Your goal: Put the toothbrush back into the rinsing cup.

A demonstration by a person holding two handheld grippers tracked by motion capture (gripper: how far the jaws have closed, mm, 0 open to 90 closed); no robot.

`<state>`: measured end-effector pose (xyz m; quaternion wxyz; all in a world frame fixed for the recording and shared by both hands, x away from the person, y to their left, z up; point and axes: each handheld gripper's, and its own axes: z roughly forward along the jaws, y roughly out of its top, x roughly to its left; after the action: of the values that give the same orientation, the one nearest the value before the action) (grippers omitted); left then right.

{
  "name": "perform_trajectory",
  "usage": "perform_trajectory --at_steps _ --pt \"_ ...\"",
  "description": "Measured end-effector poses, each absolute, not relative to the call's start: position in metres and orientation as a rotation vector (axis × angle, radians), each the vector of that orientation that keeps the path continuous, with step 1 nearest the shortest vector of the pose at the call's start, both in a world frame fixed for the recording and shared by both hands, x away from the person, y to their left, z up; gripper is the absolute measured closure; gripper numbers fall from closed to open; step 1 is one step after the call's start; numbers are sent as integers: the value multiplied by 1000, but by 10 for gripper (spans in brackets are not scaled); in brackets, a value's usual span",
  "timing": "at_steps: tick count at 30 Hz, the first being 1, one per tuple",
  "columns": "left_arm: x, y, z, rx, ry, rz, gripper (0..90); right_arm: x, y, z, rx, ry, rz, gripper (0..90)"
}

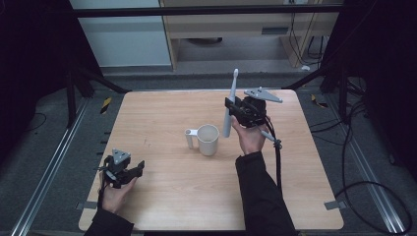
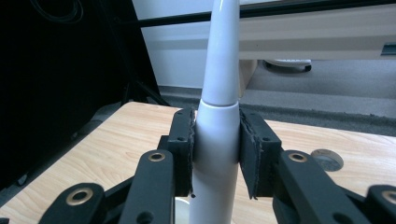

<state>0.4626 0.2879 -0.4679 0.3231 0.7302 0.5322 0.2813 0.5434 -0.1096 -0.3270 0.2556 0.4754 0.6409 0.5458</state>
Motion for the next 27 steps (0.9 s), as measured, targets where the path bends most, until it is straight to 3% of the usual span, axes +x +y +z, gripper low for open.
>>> perform_trajectory --at_steps 27 --pt "463 288 -468 1915 1399 734 424 561 -76 -332 1271 1754 1513 680"
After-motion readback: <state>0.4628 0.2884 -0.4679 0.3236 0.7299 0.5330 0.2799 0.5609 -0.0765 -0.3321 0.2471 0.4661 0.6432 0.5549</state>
